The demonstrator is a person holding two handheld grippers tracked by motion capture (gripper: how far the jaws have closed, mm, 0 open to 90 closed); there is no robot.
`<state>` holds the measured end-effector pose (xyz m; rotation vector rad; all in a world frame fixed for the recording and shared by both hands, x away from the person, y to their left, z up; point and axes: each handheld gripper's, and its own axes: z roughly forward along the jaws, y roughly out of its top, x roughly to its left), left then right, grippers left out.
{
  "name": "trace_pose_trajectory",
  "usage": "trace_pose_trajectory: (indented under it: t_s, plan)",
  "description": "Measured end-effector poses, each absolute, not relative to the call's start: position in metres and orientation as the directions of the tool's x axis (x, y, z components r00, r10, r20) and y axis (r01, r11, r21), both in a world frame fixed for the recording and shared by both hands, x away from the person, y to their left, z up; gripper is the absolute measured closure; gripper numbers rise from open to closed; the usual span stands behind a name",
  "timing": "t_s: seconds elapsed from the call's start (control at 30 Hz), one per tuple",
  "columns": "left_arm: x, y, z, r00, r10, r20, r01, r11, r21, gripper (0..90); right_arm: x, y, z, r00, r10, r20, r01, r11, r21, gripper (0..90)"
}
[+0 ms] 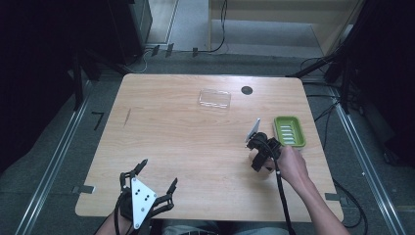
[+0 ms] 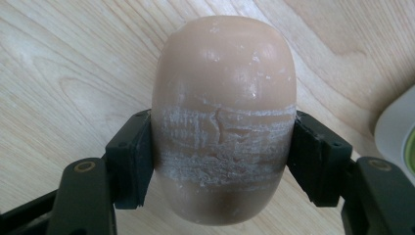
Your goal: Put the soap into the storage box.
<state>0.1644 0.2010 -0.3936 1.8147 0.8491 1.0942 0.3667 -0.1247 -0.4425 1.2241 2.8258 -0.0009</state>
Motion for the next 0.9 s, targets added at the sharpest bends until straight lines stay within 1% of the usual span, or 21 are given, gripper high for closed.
trace_pose_trajectory:
  t_s: [0.9]
  plan:
    - [0.164,0.201,-0.393,0.391,0.852,0.347,0.125,-0.423,0.898,9.9,0.373,-0.165,-0.435,-0.615,0.786,-0.064,0.787,0.617,0.017,33.2]
